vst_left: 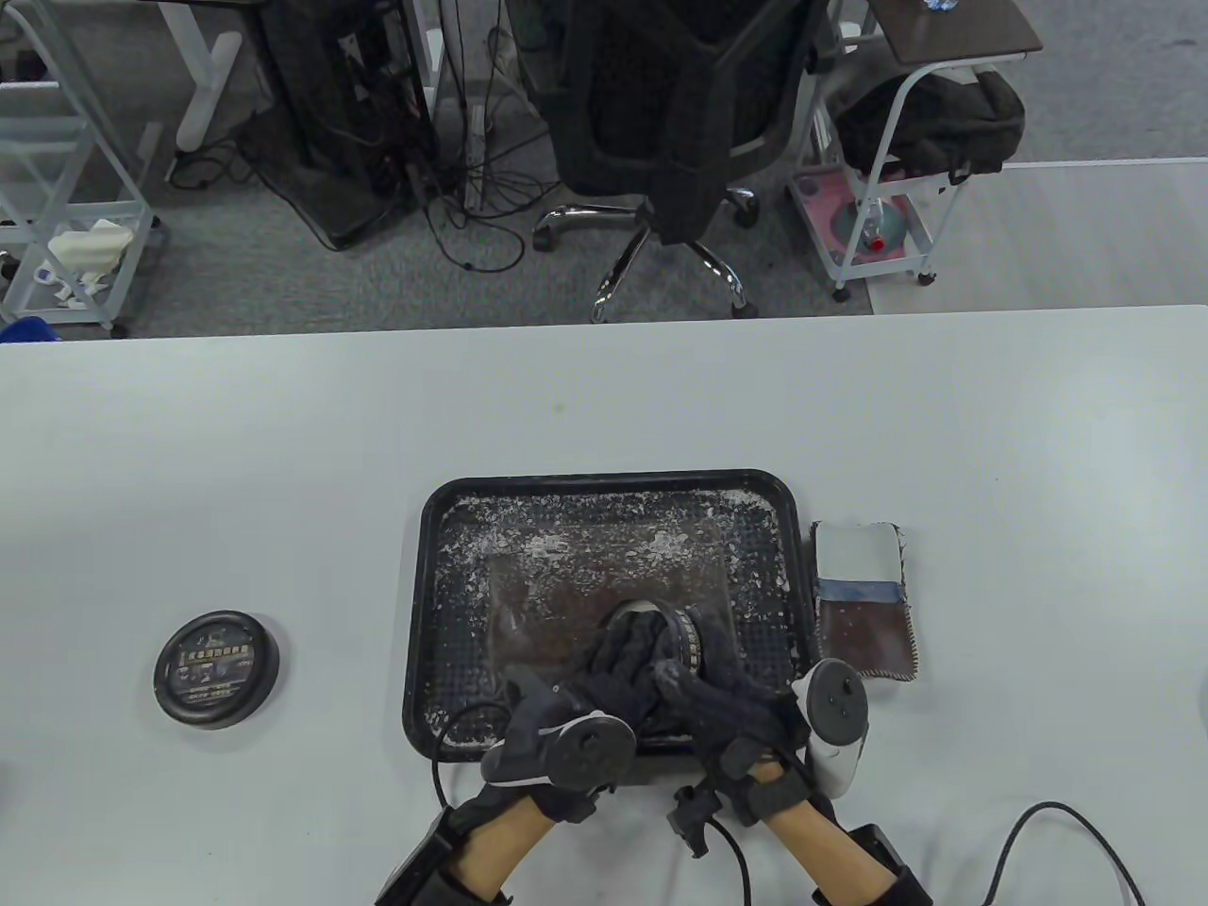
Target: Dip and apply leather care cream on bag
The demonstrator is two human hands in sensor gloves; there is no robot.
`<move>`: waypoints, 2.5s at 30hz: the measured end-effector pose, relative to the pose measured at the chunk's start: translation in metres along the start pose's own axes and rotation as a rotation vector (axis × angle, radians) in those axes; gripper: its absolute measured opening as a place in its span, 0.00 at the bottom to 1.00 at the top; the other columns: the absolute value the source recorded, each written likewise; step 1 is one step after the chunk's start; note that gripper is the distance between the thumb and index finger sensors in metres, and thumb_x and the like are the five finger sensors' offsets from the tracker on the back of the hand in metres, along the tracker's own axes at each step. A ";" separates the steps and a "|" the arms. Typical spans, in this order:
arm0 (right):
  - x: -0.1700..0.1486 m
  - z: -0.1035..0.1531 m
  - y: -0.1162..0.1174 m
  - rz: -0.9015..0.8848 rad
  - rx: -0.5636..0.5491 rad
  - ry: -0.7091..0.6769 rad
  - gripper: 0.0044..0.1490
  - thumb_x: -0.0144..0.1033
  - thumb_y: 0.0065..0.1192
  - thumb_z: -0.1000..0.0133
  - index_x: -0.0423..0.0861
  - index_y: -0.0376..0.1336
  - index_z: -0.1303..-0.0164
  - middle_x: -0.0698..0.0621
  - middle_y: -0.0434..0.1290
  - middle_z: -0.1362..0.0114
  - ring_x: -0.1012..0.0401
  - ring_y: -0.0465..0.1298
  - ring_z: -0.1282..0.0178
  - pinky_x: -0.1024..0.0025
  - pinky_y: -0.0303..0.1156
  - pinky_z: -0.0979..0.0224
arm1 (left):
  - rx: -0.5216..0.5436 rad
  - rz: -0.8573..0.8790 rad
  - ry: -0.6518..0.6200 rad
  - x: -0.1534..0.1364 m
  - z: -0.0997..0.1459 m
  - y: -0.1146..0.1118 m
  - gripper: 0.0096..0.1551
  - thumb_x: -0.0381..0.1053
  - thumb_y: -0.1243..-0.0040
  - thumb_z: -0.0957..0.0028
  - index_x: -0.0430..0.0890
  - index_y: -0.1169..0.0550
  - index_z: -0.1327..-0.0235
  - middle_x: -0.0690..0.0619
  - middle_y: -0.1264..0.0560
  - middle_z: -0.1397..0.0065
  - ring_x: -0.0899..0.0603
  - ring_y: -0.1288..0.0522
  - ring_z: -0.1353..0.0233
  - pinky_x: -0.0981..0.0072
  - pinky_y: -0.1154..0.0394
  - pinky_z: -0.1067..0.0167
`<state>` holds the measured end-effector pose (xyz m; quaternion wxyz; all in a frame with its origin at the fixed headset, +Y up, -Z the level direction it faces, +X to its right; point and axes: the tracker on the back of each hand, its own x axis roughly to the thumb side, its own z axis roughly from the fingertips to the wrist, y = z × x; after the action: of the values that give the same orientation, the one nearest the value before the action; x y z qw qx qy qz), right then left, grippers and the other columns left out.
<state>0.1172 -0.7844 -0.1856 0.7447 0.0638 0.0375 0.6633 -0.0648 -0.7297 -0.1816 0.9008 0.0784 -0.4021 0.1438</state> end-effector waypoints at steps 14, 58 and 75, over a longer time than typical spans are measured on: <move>0.001 0.008 0.012 0.029 0.004 -0.019 0.57 0.45 0.65 0.36 0.31 0.34 0.19 0.14 0.50 0.28 0.20 0.63 0.32 0.34 0.70 0.39 | 0.034 0.140 0.183 -0.011 -0.001 -0.001 0.32 0.46 0.41 0.47 0.42 0.30 0.28 0.34 0.30 0.26 0.31 0.23 0.29 0.43 0.22 0.37; 0.009 0.009 0.012 0.057 0.044 -0.031 0.57 0.45 0.65 0.36 0.32 0.33 0.19 0.15 0.50 0.28 0.20 0.62 0.31 0.34 0.69 0.38 | 0.043 0.081 0.110 -0.005 0.004 0.002 0.32 0.47 0.41 0.46 0.43 0.31 0.27 0.37 0.32 0.25 0.32 0.27 0.27 0.43 0.27 0.34; 0.006 0.005 0.001 -0.034 0.049 0.009 0.55 0.47 0.63 0.35 0.31 0.36 0.19 0.15 0.53 0.29 0.21 0.65 0.34 0.35 0.70 0.40 | 0.028 0.063 0.006 0.003 0.007 0.002 0.31 0.46 0.39 0.48 0.47 0.30 0.29 0.41 0.34 0.23 0.33 0.30 0.24 0.43 0.31 0.31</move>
<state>0.1179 -0.7786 -0.1804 0.7539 0.0784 0.0581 0.6497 -0.0680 -0.7287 -0.1749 0.8959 0.0781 -0.3996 0.1780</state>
